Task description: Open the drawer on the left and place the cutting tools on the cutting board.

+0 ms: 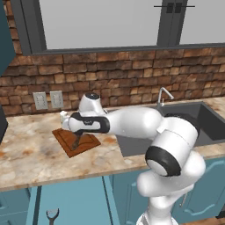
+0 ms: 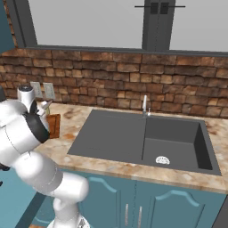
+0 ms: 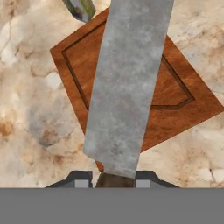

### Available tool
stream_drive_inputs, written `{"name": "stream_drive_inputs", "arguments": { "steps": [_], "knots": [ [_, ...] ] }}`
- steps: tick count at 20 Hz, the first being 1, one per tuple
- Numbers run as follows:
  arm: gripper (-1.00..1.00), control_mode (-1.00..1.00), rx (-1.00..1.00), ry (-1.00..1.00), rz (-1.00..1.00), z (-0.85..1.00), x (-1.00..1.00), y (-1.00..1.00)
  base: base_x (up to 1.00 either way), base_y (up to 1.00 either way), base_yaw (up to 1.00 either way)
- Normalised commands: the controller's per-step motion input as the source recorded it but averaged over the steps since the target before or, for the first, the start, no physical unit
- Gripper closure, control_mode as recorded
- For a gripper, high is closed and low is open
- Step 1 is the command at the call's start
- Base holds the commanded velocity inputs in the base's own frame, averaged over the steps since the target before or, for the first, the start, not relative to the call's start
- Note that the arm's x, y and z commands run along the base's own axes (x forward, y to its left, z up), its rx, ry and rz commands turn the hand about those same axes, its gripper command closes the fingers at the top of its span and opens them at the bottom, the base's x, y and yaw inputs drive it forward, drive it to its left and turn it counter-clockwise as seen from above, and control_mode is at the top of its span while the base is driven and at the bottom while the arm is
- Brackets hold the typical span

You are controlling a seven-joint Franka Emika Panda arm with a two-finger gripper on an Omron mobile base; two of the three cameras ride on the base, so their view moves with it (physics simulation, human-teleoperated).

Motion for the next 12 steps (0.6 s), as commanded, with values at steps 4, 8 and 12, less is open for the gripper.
{"name": "stream_drive_inputs", "arguments": {
  "steps": [4,8,12],
  "knots": [
    [1.00,-1.00,0.00,0.00,-0.08,-0.27,0.09,0.00,0.00,0.00,0.00],
    [1.00,-1.00,0.00,0.00,-0.09,-0.35,0.22,0.00,0.00,0.00,0.00],
    [1.00,-1.00,0.00,0.00,-0.08,-0.26,0.32,0.00,0.00,0.00,0.00]
  ]
}}
